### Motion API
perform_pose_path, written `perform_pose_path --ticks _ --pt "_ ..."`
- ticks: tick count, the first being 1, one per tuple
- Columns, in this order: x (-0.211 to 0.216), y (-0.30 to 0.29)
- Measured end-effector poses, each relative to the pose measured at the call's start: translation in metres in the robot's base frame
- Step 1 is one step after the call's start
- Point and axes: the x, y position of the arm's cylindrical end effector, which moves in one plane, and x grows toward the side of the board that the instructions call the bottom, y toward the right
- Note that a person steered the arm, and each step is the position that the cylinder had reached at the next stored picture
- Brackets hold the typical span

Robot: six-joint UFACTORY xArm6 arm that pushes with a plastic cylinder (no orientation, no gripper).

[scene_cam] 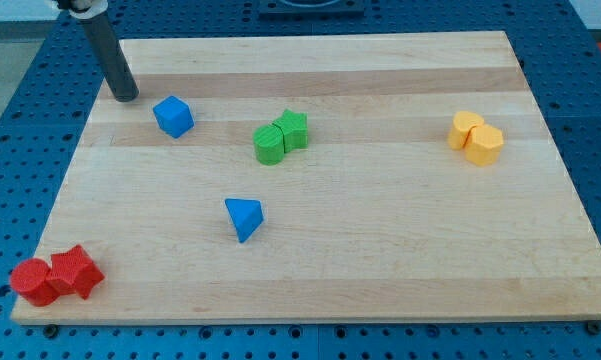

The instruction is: Place the cube at the top center of the board

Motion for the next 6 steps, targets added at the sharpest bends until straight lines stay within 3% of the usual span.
perform_pose_path --ticks 2,3,4,5,6 --pt "0.088 0.032" --pt "0.058 0.064" --pt "-0.005 0.084" --pt "-0.027 0.11" --pt "-0.02 0.111"
